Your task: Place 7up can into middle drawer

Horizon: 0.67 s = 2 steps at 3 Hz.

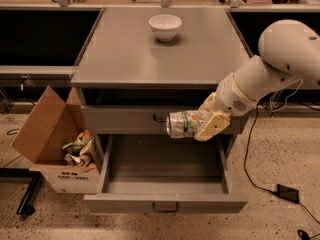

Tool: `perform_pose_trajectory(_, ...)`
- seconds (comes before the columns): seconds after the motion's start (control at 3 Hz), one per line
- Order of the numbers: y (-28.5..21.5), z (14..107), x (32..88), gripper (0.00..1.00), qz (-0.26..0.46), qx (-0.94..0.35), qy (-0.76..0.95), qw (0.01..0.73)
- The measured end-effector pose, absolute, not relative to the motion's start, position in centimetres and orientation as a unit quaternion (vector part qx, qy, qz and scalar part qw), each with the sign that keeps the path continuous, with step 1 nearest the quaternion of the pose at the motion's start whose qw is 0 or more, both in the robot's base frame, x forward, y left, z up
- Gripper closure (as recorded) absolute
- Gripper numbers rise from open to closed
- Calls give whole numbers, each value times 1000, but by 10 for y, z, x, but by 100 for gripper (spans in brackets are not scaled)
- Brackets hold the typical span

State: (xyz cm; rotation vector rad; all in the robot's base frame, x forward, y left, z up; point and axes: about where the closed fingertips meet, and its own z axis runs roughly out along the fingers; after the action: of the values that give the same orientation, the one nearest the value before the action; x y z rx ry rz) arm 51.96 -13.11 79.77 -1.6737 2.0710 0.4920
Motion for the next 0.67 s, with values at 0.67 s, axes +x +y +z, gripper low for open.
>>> perform_pose_trajectory(0.67,-114,723,515,100,223,-582,753,210)
